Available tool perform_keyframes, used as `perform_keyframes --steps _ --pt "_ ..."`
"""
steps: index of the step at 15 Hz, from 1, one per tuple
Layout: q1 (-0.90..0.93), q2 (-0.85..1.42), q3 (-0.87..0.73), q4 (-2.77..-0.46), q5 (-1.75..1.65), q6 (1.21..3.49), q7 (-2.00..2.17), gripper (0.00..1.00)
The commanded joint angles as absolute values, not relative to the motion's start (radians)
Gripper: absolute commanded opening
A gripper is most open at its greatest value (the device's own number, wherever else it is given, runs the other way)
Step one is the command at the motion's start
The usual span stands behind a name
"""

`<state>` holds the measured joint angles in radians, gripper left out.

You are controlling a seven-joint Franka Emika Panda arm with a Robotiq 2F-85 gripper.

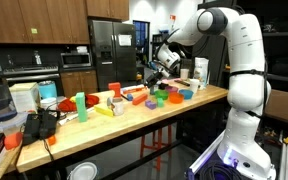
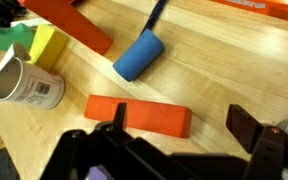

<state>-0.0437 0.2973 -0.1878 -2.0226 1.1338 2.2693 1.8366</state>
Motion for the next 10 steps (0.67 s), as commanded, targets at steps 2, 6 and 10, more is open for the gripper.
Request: perform_keyframes --steps 2,6,10 --pt "-0.032 0.242 -0.176 -2.064 1.027 2.376 2.015 1.0" --pt "-0.052 0.259 -0.157 -2.034 1.031 2.353 1.97 1.0" --pt "-0.049 0.228 -0.159 -2.055 1.028 2.379 1.989 1.0"
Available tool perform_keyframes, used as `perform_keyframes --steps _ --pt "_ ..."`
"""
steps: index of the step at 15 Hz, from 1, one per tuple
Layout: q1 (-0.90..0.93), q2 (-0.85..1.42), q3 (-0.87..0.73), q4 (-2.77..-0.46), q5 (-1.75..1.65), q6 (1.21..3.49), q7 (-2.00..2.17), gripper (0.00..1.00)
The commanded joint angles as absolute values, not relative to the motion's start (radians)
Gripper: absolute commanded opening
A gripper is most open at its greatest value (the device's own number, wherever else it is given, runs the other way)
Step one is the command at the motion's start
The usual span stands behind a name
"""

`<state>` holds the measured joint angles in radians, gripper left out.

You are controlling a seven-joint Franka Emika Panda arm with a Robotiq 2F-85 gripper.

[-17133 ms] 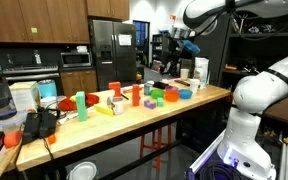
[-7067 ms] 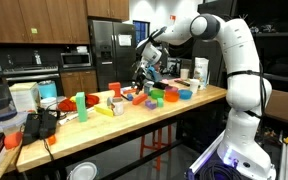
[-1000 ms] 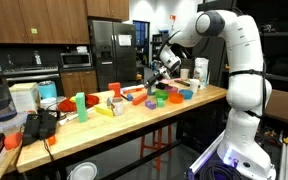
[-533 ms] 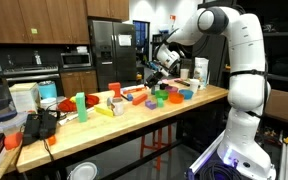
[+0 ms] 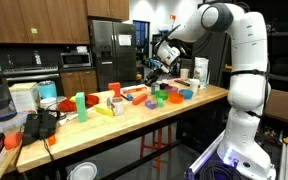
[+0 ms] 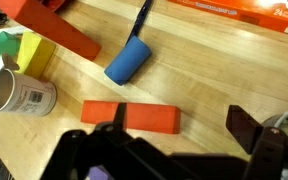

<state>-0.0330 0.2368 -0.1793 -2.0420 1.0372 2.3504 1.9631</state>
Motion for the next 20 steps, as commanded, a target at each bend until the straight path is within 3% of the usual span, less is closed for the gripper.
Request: perform_keyframes --steps 1,7,11,17,20 --pt "-0.042 0.199 -0.166 -2.087 1.02 2.431 2.001 1.0" --pt "-0.019 0.066 -0.191 -2.254 0.795 2.72 2.226 1.0" --pt "-0.048 -0.004 -0.171 -2.314 0.627 2.775 2.327 1.0" --pt "-0.053 0.126 -0.146 -2.147 1.105 2.634 1.883 1.0" --pt "-0.081 0.193 -0.13 -2.103 1.182 2.559 1.811 1.0"
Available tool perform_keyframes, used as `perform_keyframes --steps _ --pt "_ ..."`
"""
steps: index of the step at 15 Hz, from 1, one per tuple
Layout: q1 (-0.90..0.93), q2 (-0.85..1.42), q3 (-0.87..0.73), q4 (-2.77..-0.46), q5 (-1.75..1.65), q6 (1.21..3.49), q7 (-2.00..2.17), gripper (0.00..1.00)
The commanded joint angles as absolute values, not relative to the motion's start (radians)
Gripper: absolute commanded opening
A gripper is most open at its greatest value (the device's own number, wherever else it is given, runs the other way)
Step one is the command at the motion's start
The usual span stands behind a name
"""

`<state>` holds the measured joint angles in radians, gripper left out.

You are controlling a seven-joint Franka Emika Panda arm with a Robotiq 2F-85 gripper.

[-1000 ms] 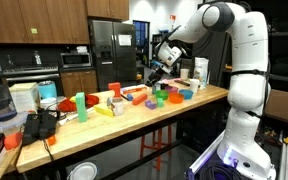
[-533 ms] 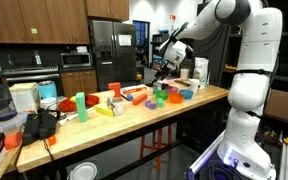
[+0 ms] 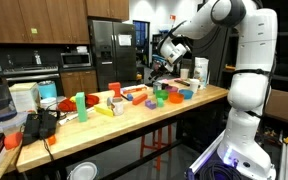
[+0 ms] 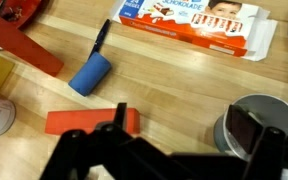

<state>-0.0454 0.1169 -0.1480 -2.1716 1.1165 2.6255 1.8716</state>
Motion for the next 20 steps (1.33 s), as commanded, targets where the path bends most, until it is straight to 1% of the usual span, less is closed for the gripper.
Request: perform_keyframes --steps 1,4,7,16,17,18,20 --pt "-0.082 0.216 -0.133 -2.095 1.182 2.544 1.826 1.0" --pt "-0.083 0.267 -0.141 -2.086 1.141 2.529 1.892 1.0" --pt "-0.075 0.265 -0.148 -2.092 1.124 2.584 1.927 1.0" --pt "-0.013 0.127 -0.158 -2.233 0.992 2.934 1.965 1.0" --pt "-0.03 0.117 -0.136 -2.24 1.002 2.941 1.956 1.0" --pt "-0.049 0.184 -0.131 -2.179 1.013 2.894 1.938 1.0" --pt "-0.047 0.154 -0.127 -2.203 1.014 2.905 1.937 1.0"
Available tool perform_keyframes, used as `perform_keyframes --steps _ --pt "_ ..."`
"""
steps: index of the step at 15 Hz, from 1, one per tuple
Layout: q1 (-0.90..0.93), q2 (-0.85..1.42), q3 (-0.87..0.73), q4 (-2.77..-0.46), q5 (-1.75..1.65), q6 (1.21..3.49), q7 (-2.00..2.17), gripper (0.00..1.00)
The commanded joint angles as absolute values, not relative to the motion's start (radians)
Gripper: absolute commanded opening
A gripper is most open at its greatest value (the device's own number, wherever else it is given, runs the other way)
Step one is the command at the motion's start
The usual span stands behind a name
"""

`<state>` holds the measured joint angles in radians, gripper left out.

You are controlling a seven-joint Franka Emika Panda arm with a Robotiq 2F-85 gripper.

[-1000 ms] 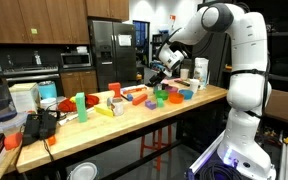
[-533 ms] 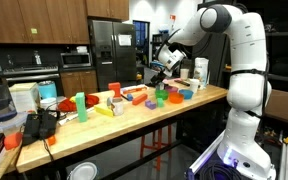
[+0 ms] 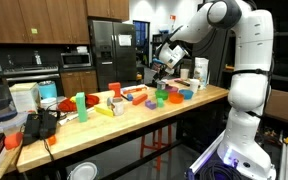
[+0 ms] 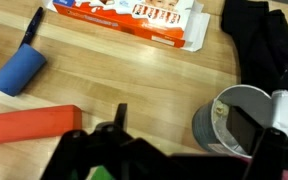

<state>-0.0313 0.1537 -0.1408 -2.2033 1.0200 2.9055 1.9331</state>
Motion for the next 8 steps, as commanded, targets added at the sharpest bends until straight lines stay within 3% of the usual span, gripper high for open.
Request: perform_keyframes --steps 1,8 --pt "-0.047 0.146 -0.126 -2.209 1.014 2.905 1.937 1.0" --pt "-0.047 0.141 -0.126 -2.216 1.014 2.906 1.936 1.0"
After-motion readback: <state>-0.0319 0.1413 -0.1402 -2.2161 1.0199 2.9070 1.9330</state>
